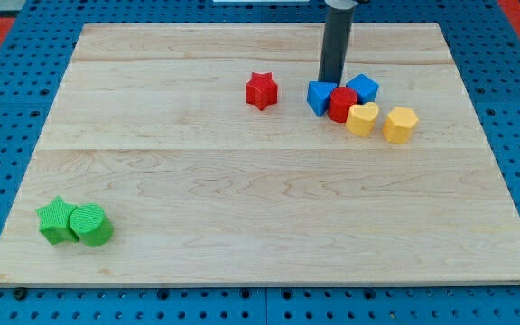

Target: Push red star into red circle

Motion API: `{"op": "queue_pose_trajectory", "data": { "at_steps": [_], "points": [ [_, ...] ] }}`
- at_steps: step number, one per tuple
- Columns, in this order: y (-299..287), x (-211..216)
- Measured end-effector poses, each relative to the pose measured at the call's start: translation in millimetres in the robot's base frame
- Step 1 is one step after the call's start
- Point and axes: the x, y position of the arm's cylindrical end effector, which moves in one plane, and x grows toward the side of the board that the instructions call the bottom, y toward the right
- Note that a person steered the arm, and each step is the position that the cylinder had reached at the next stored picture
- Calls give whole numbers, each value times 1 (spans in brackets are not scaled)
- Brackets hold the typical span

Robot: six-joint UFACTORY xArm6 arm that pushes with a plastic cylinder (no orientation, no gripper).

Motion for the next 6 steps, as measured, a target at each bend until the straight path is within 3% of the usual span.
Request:
{"op": "queue_pose_trajectory", "data": {
  "at_steps": [2,3,4,6],
  "points": [
    [-15,0],
    [-42,-18],
    [-120,-16],
    [-158,0]
  ]
}}
